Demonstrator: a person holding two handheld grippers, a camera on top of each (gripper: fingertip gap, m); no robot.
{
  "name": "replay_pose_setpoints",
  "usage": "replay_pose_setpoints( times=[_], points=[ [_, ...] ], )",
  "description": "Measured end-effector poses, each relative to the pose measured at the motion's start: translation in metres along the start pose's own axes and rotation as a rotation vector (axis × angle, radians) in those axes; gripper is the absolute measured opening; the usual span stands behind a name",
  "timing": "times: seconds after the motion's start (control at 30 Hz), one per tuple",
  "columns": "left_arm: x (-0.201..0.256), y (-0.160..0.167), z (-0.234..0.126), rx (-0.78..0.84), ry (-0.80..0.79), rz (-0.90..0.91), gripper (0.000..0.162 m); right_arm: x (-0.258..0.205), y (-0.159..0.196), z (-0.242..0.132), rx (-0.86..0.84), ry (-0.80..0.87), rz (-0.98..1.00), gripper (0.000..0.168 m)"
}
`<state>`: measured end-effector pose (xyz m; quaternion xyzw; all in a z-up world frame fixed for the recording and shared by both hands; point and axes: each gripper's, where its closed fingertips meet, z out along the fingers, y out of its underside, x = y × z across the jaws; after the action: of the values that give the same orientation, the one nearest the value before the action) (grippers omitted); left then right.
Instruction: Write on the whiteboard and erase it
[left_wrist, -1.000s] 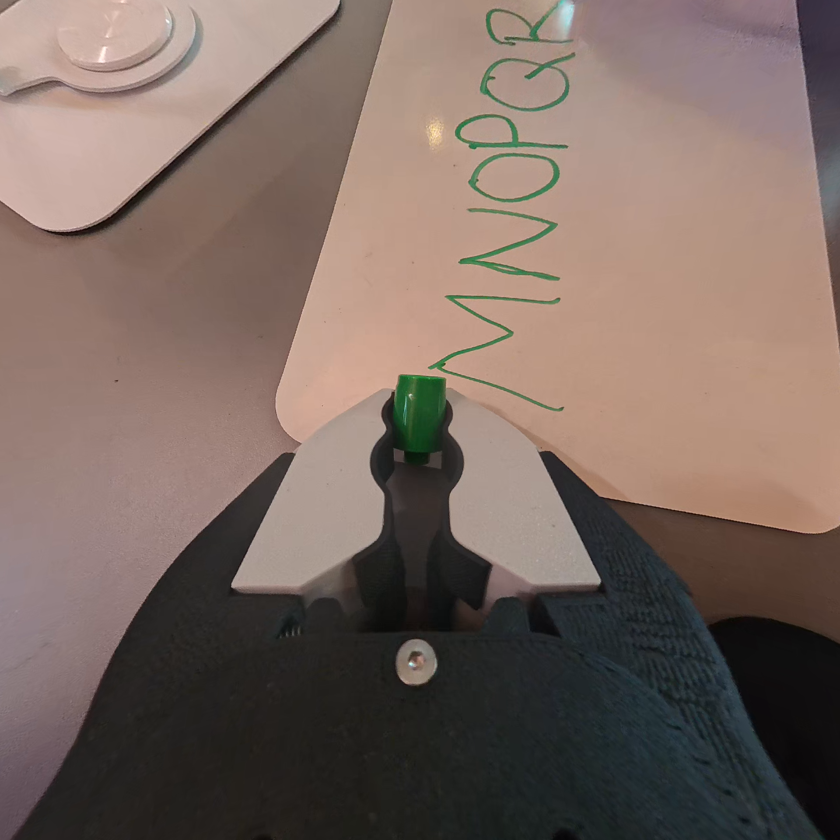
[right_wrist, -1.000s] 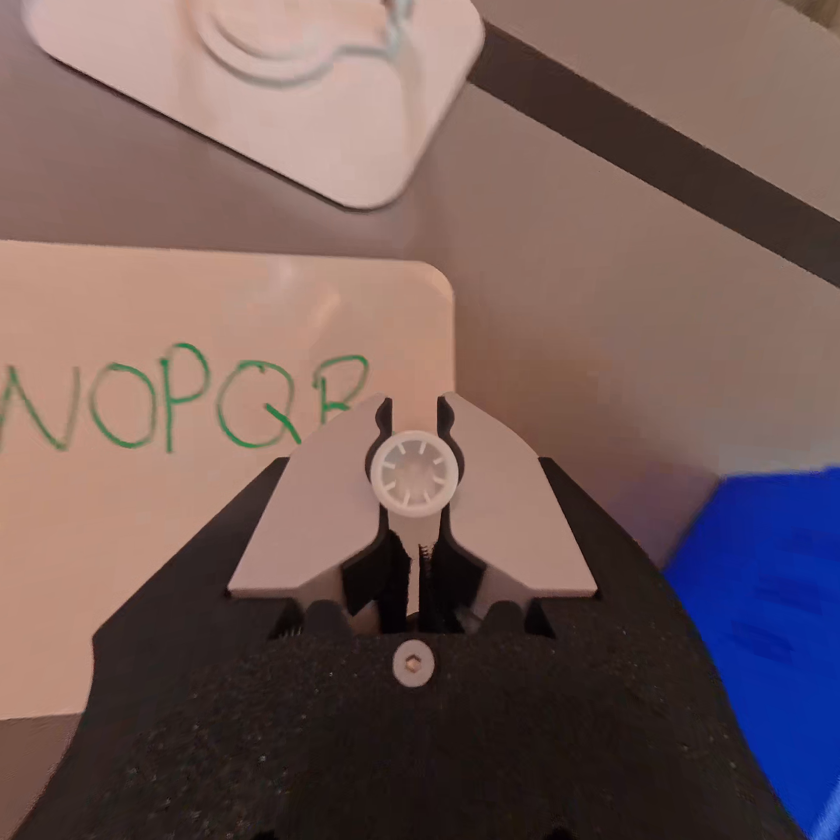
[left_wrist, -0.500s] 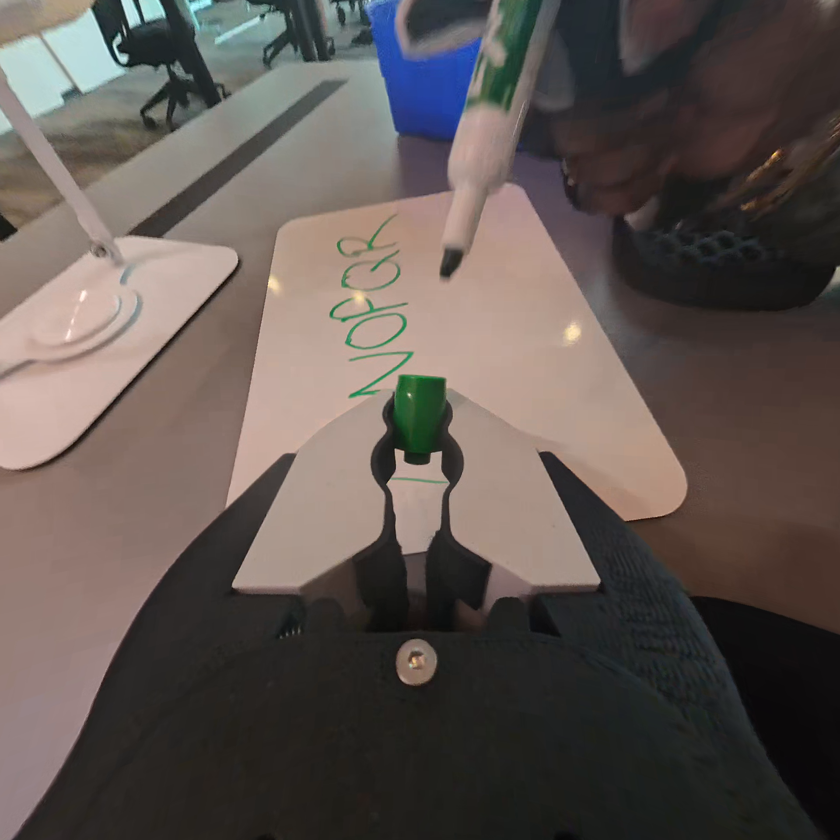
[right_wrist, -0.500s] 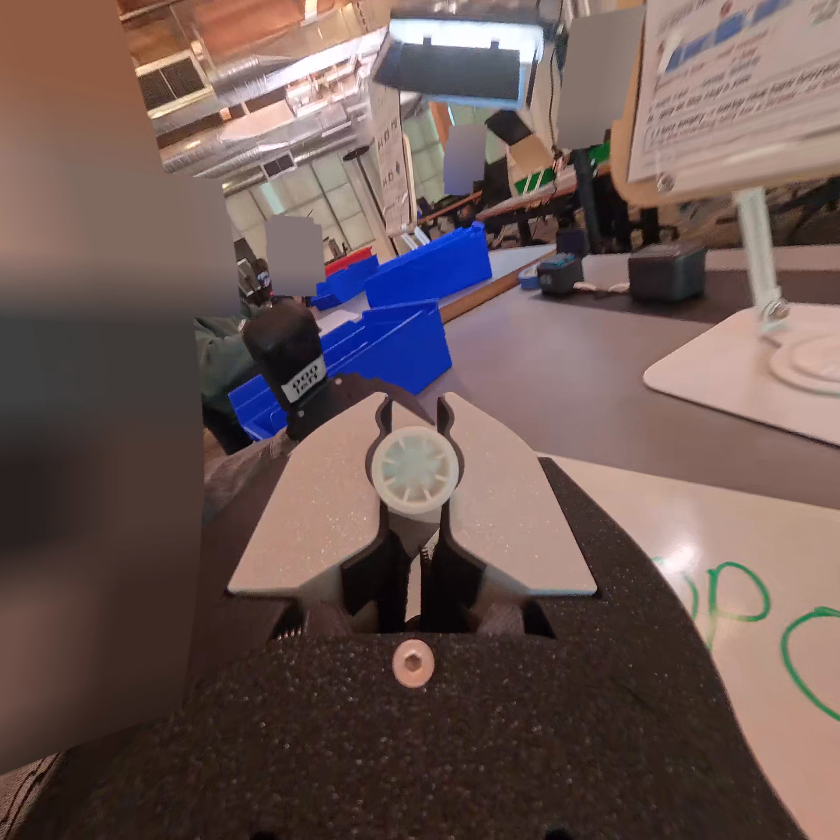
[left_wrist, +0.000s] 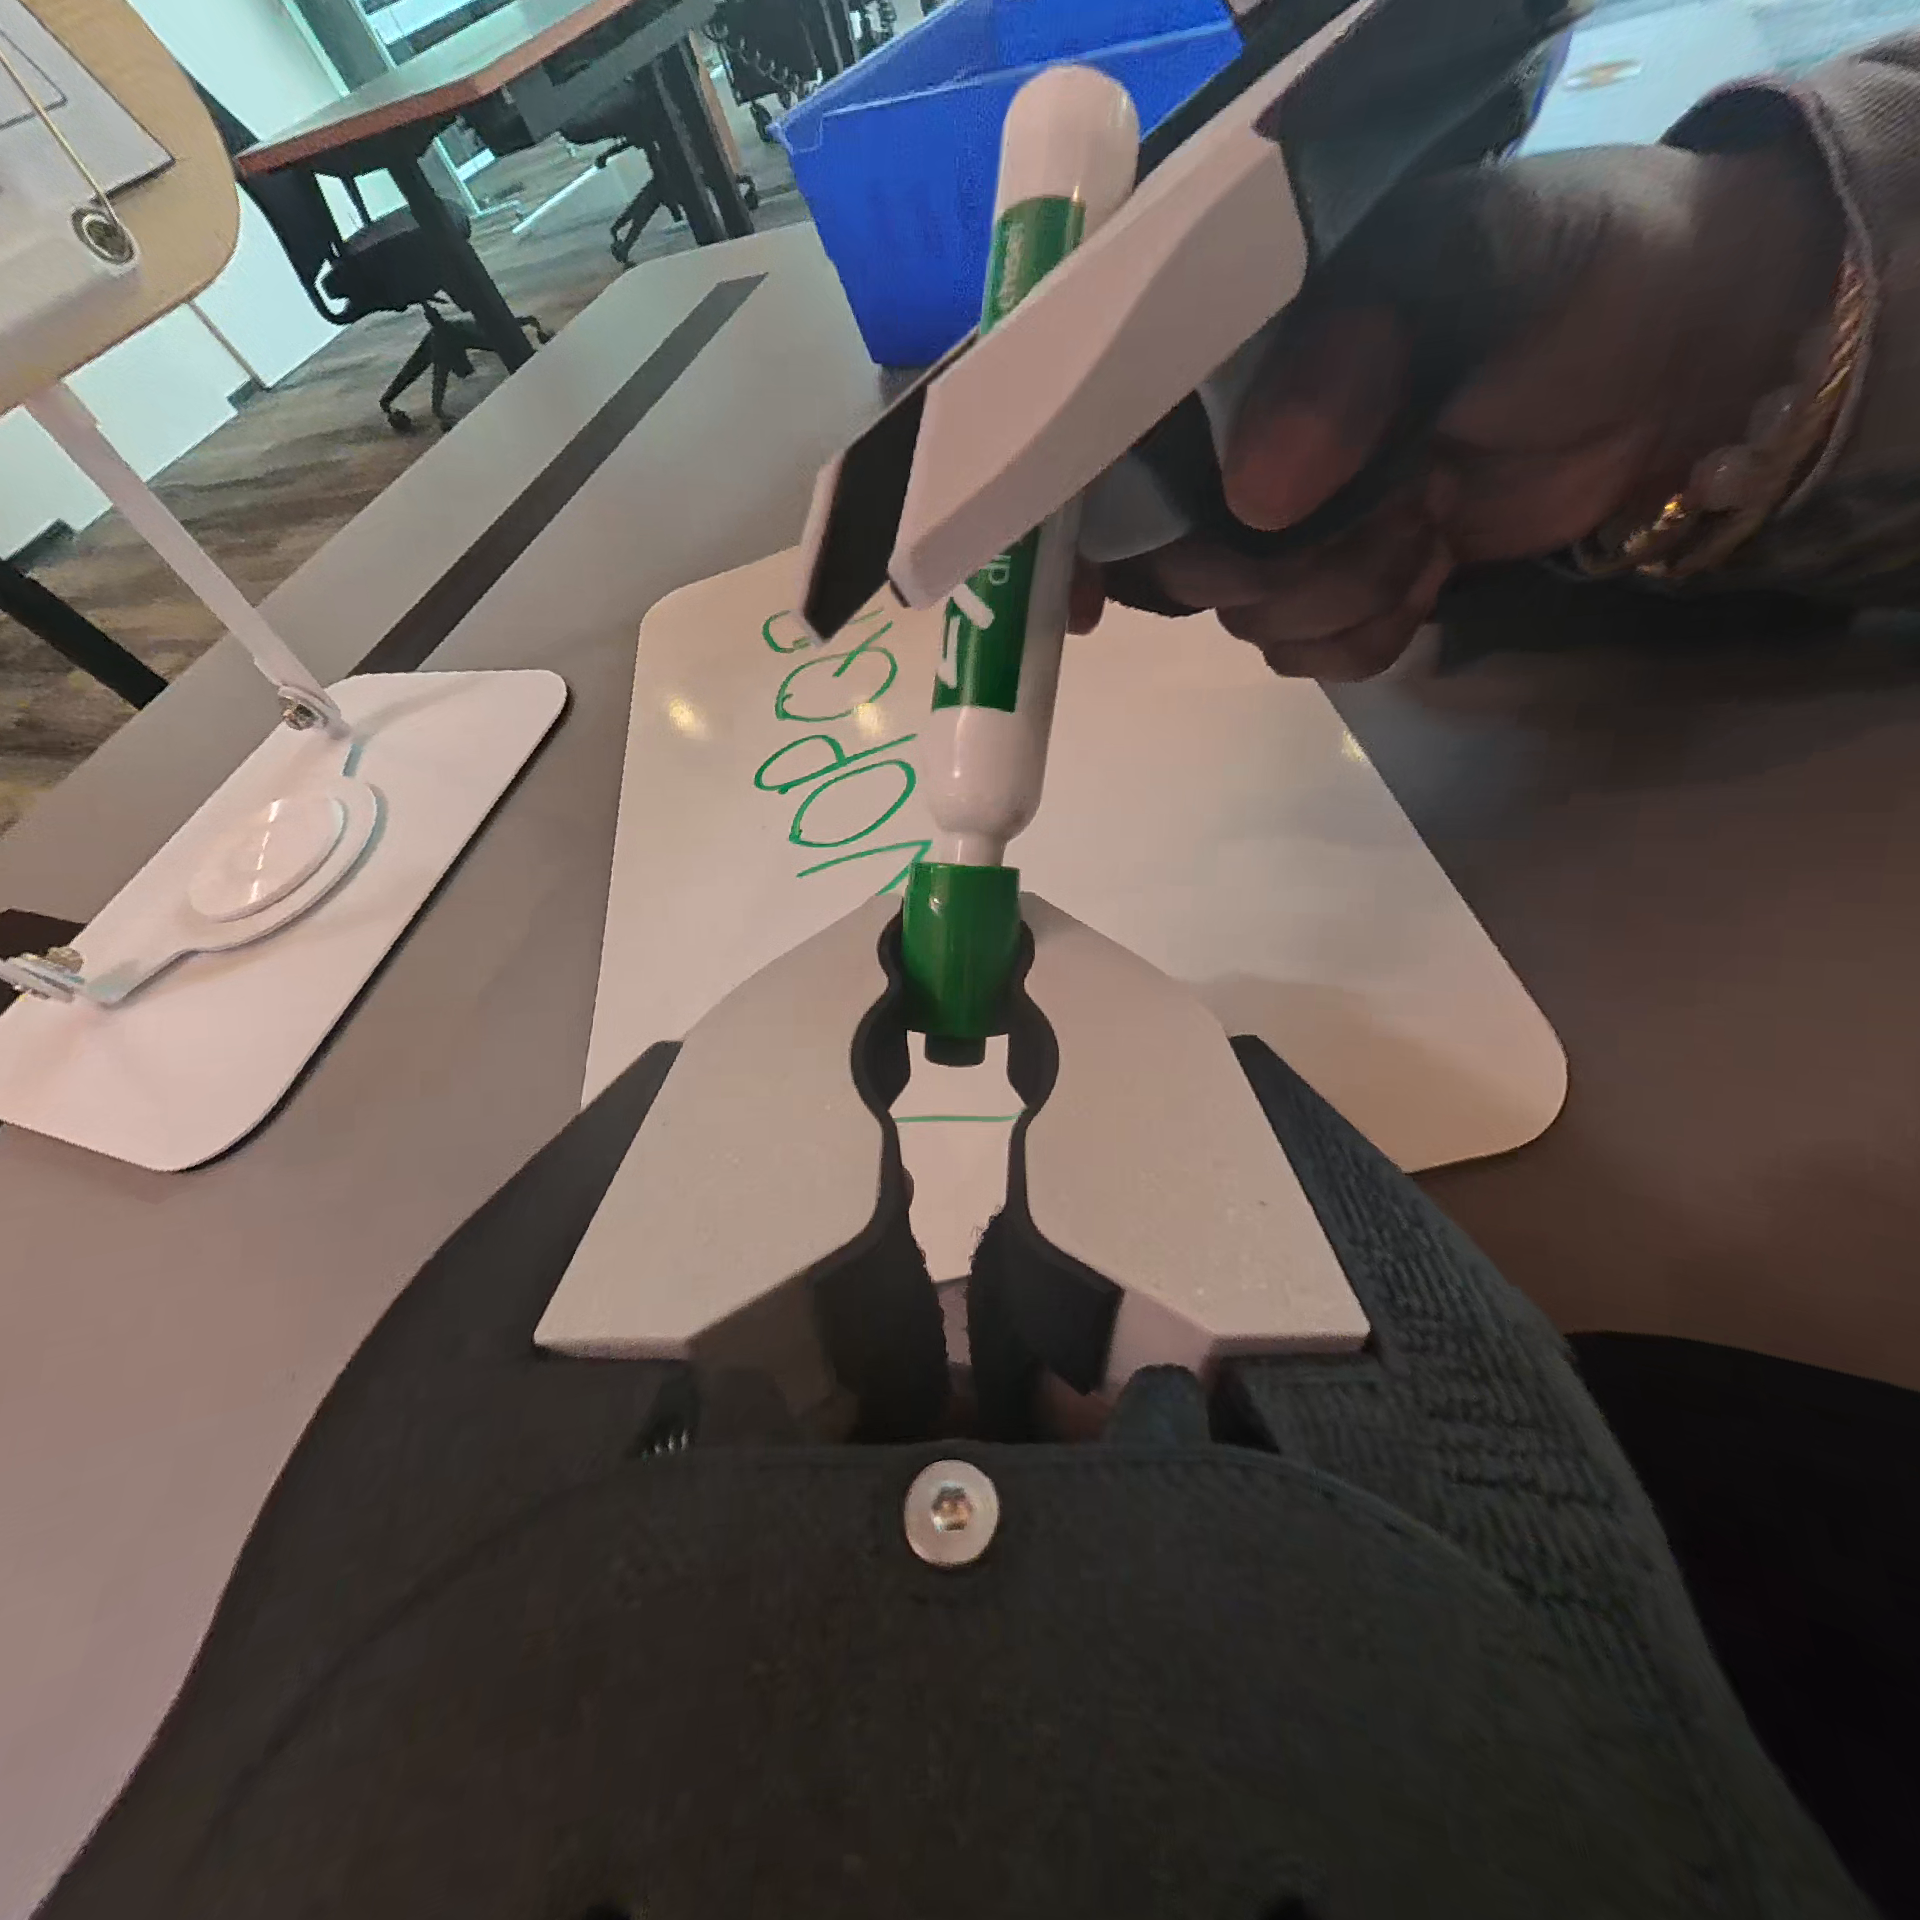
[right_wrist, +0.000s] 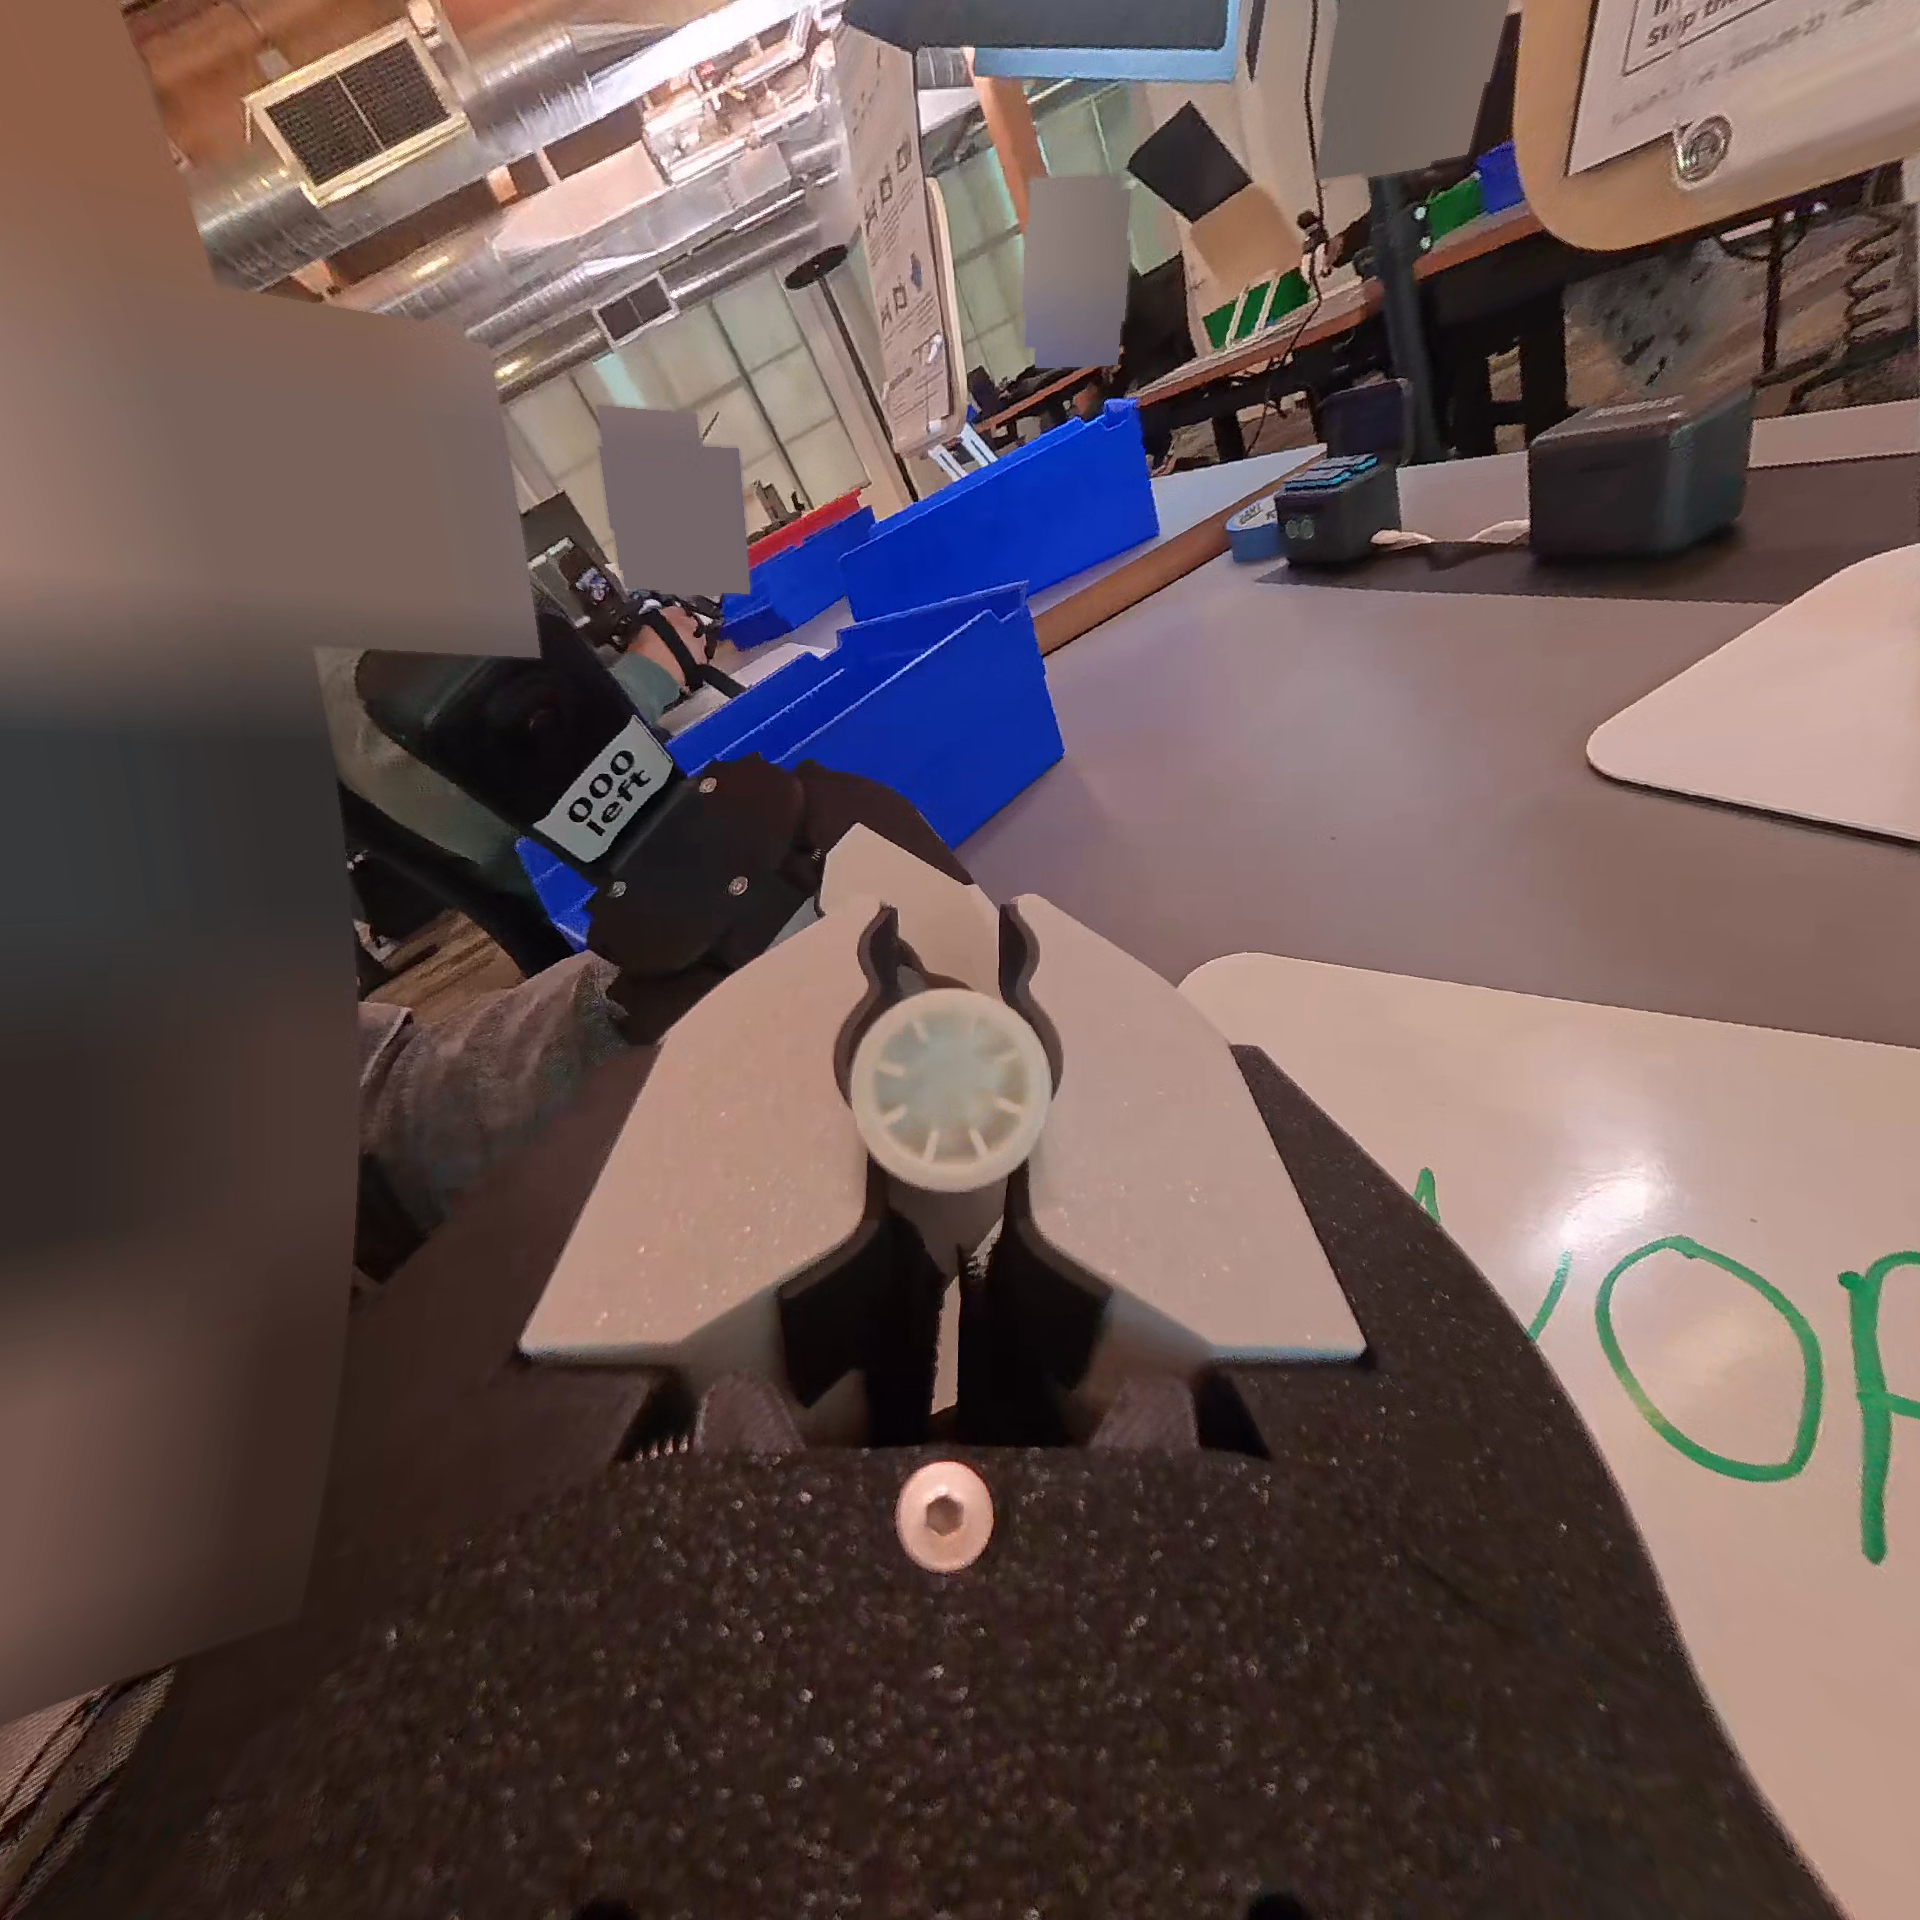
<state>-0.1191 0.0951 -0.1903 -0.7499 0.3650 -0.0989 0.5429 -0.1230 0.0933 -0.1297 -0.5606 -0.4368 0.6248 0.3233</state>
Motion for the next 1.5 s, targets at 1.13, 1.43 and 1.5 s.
replay_pose_setpoints(
  times=[1.13, 1.43, 1.5],
  points=[
    [-0.002, 0.004, 0.005, 0.003, -0.132, 0.285, 0.031, -0.017, 0.019, -0.051, -0.143, 0.157, -0.416, 0.02],
    [-0.039, -0.022, -0.014, 0.245, -0.155, -0.266, 0.101, 0.016, -0.099, -0.246, 0.216, 1.018, -0.64, 0.02],
    [-0.046, -0.02, -0.016, 0.247, -0.188, -0.276, 0.098, 0.042, -0.1, -0.305, 0.145, 1.216, -0.578, 0.02]
  ],
)
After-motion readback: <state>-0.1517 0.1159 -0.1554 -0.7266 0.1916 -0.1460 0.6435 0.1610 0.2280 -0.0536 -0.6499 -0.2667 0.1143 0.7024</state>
